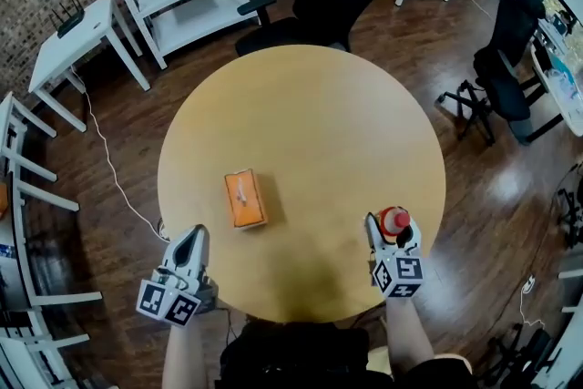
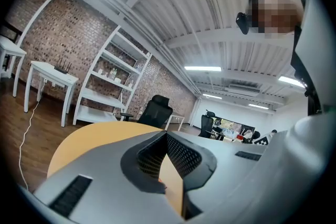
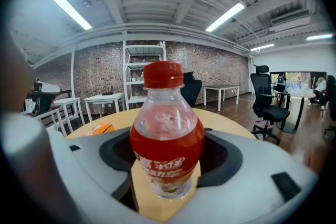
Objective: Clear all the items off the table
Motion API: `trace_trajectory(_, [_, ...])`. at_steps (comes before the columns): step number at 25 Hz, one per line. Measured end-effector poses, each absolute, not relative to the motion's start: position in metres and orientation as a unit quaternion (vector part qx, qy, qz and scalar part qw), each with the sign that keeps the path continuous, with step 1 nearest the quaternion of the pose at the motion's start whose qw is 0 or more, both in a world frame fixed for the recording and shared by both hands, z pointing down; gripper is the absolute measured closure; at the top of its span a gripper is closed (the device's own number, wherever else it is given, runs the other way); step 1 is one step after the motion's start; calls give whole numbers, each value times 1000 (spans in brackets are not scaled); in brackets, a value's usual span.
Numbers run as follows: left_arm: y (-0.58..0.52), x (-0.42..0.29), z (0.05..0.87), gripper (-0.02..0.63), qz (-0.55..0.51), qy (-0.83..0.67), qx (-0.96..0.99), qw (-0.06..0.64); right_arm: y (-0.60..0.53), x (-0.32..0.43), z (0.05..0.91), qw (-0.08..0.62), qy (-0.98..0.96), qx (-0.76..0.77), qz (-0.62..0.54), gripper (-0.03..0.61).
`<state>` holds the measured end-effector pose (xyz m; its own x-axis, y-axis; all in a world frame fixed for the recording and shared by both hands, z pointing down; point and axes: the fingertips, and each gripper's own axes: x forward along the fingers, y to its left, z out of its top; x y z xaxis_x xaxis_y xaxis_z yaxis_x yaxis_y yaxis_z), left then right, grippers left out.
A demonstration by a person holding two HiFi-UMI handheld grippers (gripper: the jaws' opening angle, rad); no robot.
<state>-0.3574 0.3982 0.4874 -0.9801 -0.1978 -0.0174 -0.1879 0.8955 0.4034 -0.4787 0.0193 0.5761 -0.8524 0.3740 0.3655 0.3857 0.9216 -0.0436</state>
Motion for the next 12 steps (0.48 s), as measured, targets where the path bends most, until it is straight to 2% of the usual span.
trace_trajectory(6, [393,-360,440,623,-174,-973,138,-57,-3,-465,501,115,-977,-176,-37,259])
trace_trajectory(12, [367,-353,421,623,-180,-955,221,-83,-46,-403,459,79,-991,-98,-33,261])
